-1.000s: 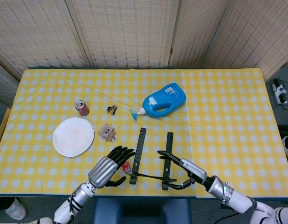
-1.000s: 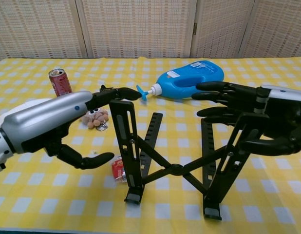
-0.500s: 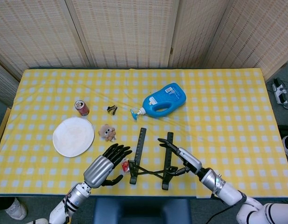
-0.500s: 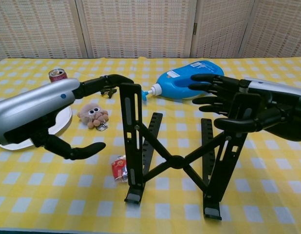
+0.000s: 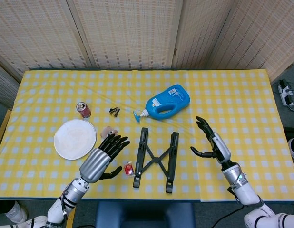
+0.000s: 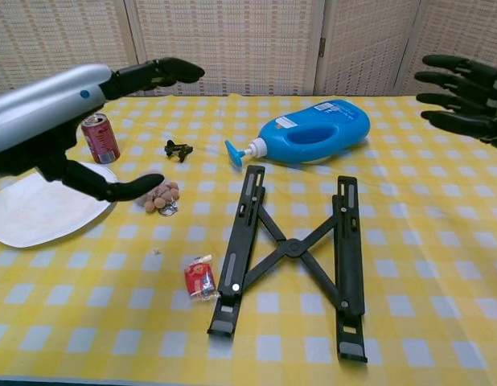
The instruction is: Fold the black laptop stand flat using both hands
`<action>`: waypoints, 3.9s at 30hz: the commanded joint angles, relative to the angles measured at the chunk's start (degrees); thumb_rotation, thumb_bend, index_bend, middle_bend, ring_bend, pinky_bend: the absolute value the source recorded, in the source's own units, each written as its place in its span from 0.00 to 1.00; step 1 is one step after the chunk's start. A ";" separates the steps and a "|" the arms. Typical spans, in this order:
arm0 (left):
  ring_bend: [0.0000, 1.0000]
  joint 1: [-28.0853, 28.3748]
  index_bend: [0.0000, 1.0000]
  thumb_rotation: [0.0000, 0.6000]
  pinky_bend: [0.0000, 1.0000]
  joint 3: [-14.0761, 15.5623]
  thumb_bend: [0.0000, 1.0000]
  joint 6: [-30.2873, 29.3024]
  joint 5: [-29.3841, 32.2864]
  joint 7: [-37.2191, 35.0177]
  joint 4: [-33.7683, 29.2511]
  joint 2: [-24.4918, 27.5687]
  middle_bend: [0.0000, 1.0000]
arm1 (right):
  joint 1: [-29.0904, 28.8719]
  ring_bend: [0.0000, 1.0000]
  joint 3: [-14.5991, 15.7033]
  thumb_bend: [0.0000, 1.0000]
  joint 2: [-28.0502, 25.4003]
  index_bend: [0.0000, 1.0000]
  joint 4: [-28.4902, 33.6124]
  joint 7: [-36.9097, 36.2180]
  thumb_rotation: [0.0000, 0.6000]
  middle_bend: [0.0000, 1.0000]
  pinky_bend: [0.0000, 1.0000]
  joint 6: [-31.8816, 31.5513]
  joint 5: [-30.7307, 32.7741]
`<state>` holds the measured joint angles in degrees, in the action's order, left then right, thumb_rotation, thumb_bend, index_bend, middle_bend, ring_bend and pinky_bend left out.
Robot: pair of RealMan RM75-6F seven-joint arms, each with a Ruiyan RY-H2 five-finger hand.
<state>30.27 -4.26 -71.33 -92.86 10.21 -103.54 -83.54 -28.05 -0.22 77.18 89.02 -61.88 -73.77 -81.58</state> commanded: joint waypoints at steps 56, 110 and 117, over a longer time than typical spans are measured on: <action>0.00 21.82 0.00 1.00 0.00 -4.87 0.11 19.14 8.79 -2.28 52.29 -27.48 0.03 | -1.85 0.77 2.58 0.19 18.96 0.51 -25.29 66.61 1.00 0.70 0.75 0.27 -20.50; 0.00 23.19 0.00 1.00 0.00 -5.81 0.11 21.03 13.10 -6.85 50.13 -29.62 0.03 | -5.16 0.76 2.72 0.19 31.17 0.51 -38.41 66.93 1.00 0.70 0.75 -2.13 -21.42; 0.00 22.34 0.00 1.00 0.00 -6.25 0.11 19.87 13.80 -5.95 48.22 -28.00 0.02 | -5.53 0.70 3.43 0.19 28.40 0.41 -34.56 67.72 1.00 0.62 0.74 -1.60 -21.53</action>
<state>52.96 -10.32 -50.93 -79.24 4.02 -54.68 -112.10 -33.51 2.91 106.91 52.93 5.65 -75.48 -103.03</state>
